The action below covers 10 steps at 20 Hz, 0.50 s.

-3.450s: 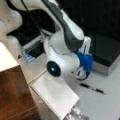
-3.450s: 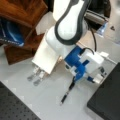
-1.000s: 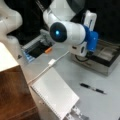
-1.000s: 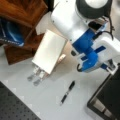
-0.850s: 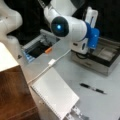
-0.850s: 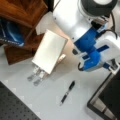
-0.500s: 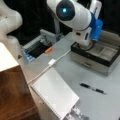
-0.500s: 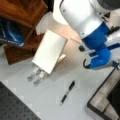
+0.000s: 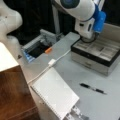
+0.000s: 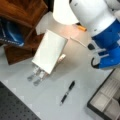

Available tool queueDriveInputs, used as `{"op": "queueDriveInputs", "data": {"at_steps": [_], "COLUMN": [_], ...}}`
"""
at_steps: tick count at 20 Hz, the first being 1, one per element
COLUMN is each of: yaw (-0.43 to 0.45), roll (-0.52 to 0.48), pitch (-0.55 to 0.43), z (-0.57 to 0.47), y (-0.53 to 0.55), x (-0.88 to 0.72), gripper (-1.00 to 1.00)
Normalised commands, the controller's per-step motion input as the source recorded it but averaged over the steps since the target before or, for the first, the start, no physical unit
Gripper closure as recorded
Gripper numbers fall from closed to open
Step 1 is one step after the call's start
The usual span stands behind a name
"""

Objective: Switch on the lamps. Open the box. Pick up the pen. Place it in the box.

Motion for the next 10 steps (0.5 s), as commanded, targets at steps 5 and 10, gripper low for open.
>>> {"op": "queueDriveInputs", "data": {"at_steps": [5,10], "yaw": [0.015,-0.006], "roll": [-0.162,-0.159], "pitch": [0.019,-0.005], "z": [-0.06,-0.15], "y": [0.35,0.48], "x": [-0.30,-0.35], "gripper": [1.00,1.00]}}
